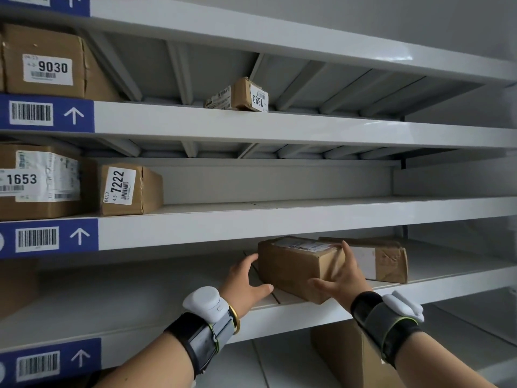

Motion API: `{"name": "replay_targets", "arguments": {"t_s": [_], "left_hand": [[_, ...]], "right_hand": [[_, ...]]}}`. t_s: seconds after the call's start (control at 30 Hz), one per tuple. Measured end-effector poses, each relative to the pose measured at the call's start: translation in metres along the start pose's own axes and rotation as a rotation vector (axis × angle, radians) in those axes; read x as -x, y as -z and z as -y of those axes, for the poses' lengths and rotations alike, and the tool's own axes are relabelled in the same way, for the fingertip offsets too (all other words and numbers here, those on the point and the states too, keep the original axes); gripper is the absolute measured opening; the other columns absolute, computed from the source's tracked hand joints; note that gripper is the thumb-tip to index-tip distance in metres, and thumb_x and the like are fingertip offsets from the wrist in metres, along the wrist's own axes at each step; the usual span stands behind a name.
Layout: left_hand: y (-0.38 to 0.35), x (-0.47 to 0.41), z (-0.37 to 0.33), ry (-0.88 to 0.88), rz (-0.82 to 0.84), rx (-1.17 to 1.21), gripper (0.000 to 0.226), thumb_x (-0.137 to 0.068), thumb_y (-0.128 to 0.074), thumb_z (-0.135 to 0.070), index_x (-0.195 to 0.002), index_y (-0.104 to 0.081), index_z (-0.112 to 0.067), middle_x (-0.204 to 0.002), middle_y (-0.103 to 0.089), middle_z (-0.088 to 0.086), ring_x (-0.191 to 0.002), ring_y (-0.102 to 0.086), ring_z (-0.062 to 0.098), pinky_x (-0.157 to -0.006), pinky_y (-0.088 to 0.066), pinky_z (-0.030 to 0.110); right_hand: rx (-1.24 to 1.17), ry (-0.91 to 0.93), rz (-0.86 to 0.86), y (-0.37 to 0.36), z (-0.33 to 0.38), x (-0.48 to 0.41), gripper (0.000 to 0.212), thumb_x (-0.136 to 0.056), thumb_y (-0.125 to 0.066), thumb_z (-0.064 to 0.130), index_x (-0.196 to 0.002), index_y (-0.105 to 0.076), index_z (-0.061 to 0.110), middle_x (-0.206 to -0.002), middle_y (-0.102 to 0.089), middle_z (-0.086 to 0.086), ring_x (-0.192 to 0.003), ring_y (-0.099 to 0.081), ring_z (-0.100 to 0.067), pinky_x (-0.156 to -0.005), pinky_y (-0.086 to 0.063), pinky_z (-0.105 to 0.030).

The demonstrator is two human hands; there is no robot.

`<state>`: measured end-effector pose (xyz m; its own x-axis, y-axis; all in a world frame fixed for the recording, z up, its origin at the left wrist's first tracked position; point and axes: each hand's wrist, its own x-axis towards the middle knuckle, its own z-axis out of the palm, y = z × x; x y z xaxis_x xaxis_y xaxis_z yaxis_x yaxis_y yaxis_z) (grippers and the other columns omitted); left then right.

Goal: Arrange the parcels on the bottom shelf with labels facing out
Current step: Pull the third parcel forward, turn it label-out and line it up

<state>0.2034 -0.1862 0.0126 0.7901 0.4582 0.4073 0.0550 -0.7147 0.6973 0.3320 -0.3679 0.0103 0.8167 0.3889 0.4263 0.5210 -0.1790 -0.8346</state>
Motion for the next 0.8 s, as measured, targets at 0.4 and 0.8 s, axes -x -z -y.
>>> {"name": "replay_targets", "arguments": {"t_s": [0.4,0.8], "left_hand": [[0.026,-0.013,0.009,0.209,-0.228,0.064,0.06,-0.08,-0.054,-0.007,-0.131,-0.024,-0.015,-0.116,-0.052,0.012,-0.084,-0.057,0.03,-0.073,-0.046,0.033],[0.084,0.009,0.025,0.23,-0.489,0.109,0.031,-0.093,-0.033,-0.02,-0.116,-0.054,-0.015,-0.118,-0.06,0.018,-0.096,-0.052,0.033,-0.079,-0.035,0.031]], "right_hand": [[-0.194,0.041,0.333,-0.02,0.014,0.002,0.106,-0.067,-0.078,0.011,-0.142,-0.008,0.036,-0.147,-0.028,-0.013,-0.117,-0.046,-0.023,-0.08,-0.057,-0.031],[-0.243,0.024,0.565,-0.059,0.033,-0.007,0.038,-0.087,-0.052,0.001,-0.11,-0.05,0.03,-0.097,-0.062,0.008,-0.09,-0.057,-0.003,-0.069,-0.051,-0.015]]}}
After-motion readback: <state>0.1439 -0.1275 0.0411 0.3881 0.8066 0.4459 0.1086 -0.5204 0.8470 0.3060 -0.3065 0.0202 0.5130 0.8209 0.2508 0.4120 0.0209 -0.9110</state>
